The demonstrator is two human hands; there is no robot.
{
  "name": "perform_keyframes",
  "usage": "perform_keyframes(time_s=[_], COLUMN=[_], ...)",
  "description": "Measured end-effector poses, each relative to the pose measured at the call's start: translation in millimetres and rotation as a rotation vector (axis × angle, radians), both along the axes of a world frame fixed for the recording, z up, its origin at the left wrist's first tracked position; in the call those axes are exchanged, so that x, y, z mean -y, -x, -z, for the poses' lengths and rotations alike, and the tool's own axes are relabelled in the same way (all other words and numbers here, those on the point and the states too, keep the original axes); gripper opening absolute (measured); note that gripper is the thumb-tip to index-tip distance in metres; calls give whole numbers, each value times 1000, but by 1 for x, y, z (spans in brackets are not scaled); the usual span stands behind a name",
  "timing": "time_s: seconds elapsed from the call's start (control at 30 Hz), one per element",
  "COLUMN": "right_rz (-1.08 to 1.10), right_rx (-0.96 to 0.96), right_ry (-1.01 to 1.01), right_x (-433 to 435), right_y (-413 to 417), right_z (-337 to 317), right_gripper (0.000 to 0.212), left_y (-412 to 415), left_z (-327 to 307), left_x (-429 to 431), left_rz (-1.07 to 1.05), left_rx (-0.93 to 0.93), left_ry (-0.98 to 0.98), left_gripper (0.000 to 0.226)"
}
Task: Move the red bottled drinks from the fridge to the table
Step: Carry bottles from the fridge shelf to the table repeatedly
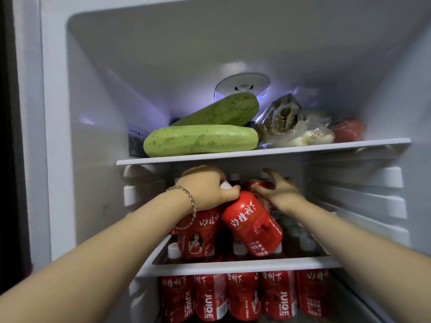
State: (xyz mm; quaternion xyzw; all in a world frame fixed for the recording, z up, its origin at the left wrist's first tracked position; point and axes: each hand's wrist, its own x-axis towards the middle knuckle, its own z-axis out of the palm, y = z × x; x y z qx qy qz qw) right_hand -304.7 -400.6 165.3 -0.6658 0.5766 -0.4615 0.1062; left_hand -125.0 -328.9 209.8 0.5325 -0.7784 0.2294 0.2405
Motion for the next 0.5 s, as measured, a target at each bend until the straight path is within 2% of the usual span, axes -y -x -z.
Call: perform_keyframes(time_s=[0.03,0.13,0.3,0.4,0.5], right_rz=[-42,-123,23,-9,-15], right_rx=[-44,-123,38,14,-33], right_ry=[-60,-138,-29,-42,-76], right_x=[3,10,7,0,-11], right_y=[-4,-21,-31,-26,-21], right_z=[-1,-4,-4,-7,-9], right_gripper=[70,65,77,82,70], left_y=[0,0,-1,-1,-1], left_z=[1,2,3,3,2], left_x=[-1,-5,-13,-19,-24], left_rz=[-4,3,13,18,38], left_rx=[3,4,-37,-69,-81], left_ry=[16,41,41,23,4], left_gripper=[46,44,41,38,30])
